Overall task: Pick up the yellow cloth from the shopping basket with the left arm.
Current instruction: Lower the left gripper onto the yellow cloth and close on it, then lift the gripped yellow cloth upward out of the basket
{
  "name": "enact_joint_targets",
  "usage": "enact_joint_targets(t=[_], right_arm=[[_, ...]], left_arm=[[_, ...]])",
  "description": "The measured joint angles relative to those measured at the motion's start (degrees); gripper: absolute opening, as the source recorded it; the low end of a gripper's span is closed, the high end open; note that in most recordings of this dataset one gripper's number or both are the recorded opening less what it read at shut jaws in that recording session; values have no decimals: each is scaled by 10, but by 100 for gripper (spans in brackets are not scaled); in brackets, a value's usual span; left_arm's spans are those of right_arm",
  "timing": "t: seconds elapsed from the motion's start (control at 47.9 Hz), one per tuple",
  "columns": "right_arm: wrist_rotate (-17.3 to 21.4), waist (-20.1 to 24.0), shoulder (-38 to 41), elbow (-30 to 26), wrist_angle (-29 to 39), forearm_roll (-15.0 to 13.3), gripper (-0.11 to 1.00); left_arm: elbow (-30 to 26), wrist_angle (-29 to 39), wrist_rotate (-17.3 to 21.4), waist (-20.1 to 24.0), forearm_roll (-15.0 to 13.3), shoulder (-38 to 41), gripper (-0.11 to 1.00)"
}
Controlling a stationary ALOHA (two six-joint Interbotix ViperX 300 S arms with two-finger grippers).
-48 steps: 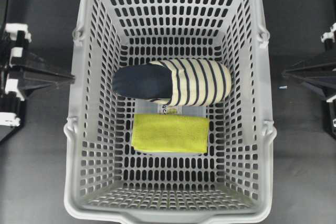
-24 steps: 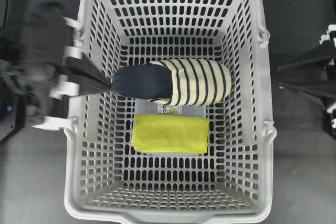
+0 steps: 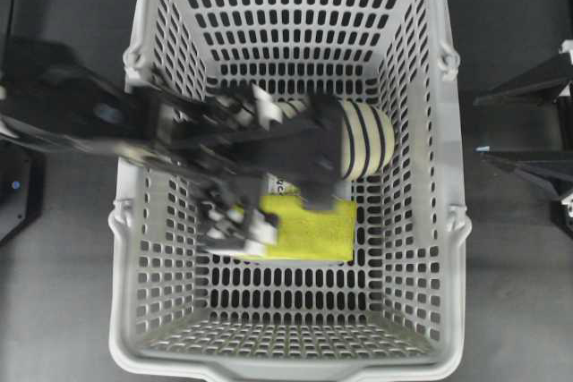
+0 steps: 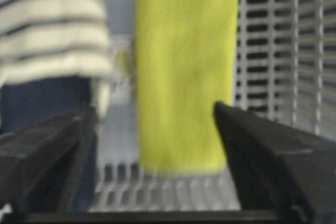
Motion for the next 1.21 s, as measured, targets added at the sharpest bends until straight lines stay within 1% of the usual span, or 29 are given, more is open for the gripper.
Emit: enact_joint_targets(t=[0.125,0.292,0.417,0.542,0.647,0.689,0.73,0.897,0.96,1.106,1.21], right_arm=[[0,0,1,0,-5,-1,71],[0,-1,-1,0,-18,-1,71],[-2,-2,-2,0,-20,-1,71],[-2,-3,-4,0,-21,-1,71],[-2,-4,-4,2,-21,-1,71],[-3,-4,-4,4,-21,-1,71],[-2,-4,-4,4,-21,-1,71],[-2,-4,-4,4,-21,-1,71],[-3,-4,-4,5,-21,-1,71],[-3,-4,-5,5,-21,0,71],[-2,-4,-5,5,-21,0,71]], left_arm=[[-14,1,-1,-5,0,51,84],[-15,0,0,-5,1,98,84],[-11,-7,4,-6,0,109,84],[7,-34,4,-7,1,111,83],[23,-56,3,-7,1,110,80],[28,-62,4,-7,0,109,77],[33,-66,6,-7,0,107,69],[37,-68,8,-9,0,105,25],[36,-68,8,-10,0,105,12],[29,-65,12,-11,1,96,12],[11,-53,15,-8,1,83,12]])
